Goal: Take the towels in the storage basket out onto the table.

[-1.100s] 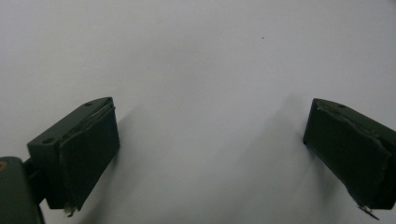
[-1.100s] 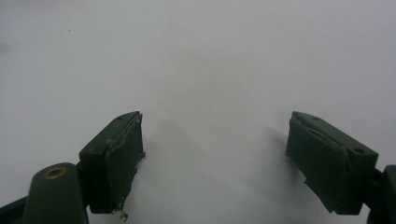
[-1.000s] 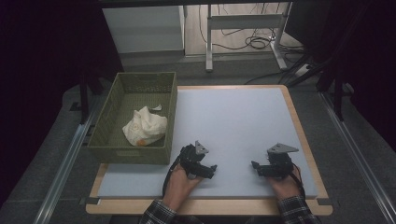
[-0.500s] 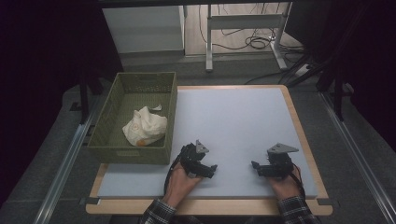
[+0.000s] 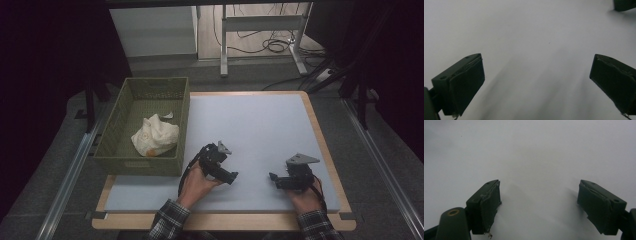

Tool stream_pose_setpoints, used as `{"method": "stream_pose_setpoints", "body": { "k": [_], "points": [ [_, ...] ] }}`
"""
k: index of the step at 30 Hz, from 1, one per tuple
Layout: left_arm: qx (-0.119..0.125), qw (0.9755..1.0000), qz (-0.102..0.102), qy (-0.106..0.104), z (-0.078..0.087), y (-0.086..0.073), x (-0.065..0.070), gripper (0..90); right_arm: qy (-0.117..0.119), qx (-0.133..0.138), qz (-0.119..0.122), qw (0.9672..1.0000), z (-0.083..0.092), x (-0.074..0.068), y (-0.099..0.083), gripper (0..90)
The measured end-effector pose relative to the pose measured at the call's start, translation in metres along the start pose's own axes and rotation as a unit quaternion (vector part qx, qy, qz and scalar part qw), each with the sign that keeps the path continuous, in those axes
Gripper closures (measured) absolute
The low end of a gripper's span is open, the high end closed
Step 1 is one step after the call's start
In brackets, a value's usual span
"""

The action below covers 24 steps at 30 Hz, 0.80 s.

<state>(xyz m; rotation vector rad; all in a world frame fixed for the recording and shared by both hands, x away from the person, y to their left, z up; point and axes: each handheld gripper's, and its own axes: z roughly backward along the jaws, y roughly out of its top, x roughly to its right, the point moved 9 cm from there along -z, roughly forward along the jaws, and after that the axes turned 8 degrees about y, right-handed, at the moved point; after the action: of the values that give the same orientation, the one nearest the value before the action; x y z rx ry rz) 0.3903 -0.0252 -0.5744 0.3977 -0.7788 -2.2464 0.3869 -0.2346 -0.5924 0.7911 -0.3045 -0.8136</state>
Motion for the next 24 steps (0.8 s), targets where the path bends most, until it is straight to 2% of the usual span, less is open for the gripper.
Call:
{"method": "stream_pose_setpoints", "body": {
  "k": [8, 12, 15, 21, 24],
  "points": [
    [-0.032, 0.9995, -0.007, -0.003, -0.004, 0.025, -0.006, 0.7, 0.000, 0.000, 0.000, 1.0000, 0.000, 0.000, 0.000, 18.7],
    [-0.043, 0.9989, -0.006, -0.019, -0.001, 0.036, -0.010, 1.6, 0.000, 0.000, -0.001, 1.0000, 0.000, 0.000, 0.000, 18.6],
    [-0.047, 0.9986, -0.009, -0.022, 0.005, 0.045, -0.015, 1.9, 0.000, 0.000, -0.001, 1.0000, 0.000, 0.000, 0.000, 18.6],
    [-0.058, 0.9981, -0.023, -0.001, 0.022, 0.059, -0.033, 2.5, 0.000, 0.001, -0.001, 1.0000, 0.000, 0.000, 0.000, 18.6],
    [-0.060, 0.9980, -0.020, 0.008, 0.034, 0.064, -0.047, 2.6, 0.000, 0.001, -0.001, 1.0000, 0.000, 0.000, 0.000, 18.6]
  ]
}}
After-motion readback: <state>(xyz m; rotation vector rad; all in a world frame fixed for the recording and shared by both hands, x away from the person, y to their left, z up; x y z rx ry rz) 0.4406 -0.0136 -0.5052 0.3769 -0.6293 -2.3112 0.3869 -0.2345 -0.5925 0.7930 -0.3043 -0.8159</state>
